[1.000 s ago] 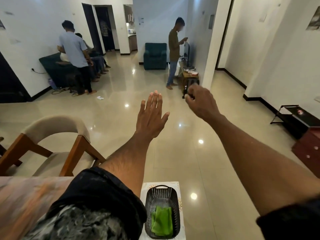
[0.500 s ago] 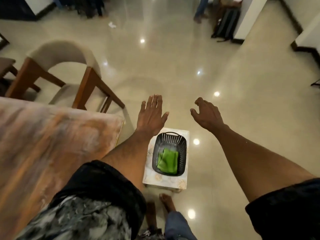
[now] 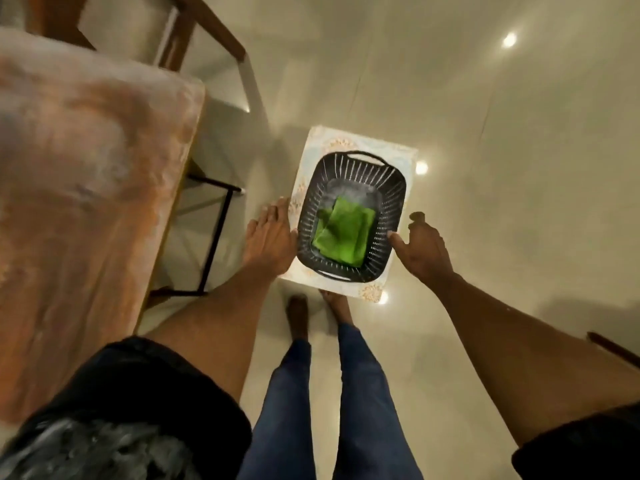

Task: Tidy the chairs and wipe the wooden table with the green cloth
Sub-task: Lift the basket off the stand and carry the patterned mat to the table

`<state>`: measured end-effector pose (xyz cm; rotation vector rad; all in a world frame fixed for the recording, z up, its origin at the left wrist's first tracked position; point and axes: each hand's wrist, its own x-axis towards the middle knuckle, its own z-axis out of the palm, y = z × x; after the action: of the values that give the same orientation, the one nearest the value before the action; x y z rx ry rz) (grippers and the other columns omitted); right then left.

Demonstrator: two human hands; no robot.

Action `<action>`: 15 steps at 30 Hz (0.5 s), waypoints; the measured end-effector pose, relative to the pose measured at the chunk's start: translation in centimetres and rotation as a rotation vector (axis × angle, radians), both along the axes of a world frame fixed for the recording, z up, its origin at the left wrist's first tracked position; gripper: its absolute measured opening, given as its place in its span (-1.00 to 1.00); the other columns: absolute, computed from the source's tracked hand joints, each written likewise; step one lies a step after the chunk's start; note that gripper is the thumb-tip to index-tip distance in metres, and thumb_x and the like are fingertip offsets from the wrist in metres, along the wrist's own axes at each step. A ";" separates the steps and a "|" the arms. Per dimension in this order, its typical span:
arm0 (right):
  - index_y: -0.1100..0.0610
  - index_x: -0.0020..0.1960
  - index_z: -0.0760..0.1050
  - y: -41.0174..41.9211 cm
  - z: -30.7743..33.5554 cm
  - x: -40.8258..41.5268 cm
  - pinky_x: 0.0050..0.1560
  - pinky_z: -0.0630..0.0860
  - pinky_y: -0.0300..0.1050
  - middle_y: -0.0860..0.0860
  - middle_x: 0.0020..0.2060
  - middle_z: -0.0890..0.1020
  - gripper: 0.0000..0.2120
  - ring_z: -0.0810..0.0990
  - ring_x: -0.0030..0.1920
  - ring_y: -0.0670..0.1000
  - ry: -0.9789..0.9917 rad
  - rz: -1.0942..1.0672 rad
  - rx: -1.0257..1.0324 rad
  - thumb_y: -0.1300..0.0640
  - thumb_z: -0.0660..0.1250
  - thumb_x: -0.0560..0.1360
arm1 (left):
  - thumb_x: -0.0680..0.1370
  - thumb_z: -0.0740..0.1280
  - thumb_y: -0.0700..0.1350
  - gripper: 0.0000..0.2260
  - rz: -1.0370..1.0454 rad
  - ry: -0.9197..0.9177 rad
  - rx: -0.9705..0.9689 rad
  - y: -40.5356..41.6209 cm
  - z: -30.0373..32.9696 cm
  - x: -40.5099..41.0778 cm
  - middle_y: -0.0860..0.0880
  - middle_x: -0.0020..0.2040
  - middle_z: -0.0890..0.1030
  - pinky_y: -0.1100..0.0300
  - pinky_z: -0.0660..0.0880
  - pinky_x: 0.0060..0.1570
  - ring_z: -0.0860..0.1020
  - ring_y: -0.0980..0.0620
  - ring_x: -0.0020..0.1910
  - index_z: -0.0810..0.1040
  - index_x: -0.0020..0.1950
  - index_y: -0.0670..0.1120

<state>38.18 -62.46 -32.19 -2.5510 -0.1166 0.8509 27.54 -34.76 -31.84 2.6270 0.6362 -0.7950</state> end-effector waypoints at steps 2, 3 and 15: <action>0.32 0.43 0.31 0.4 -2.8 -0.5 0.08 0.51 0.15 0.31 0.18 0.66 -0.41 0.62 0.22 0.38 0.024 -0.032 0.011 -0.09 0.38 0.65 | 0.70 0.19 -0.10 -0.37 0.040 0.026 -0.025 0.3 -2.9 0.6 -0.27 0.62 0.31 -0.23 0.28 0.49 0.31 -0.29 0.59 0.01 0.71 -0.18; 0.32 0.41 0.31 0.7 -4.3 -0.8 0.03 0.49 0.13 0.30 0.15 0.67 -0.43 0.63 0.18 0.39 0.028 -0.046 0.027 -0.07 0.39 0.64 | 0.68 0.21 -0.15 -0.39 0.082 0.037 -0.045 0.4 -4.7 0.7 -0.31 0.54 0.41 -0.24 0.36 0.40 0.42 -0.35 0.49 0.05 0.69 -0.19; 0.29 0.40 0.45 -2.9 -8.7 -1.2 -0.02 0.26 0.06 0.30 0.12 0.65 -0.64 0.55 0.09 0.42 -0.247 -0.224 0.095 0.32 0.26 0.61 | 0.55 0.56 -0.09 -0.39 0.789 0.113 -0.234 -2.1 -13.7 -2.4 -0.25 0.40 0.54 0.00 0.51 0.18 0.54 -0.28 0.35 0.38 0.49 -0.25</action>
<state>36.99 -65.34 -40.89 -2.5100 0.0518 0.4341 25.14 -36.81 -45.53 1.8761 1.3848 -0.6975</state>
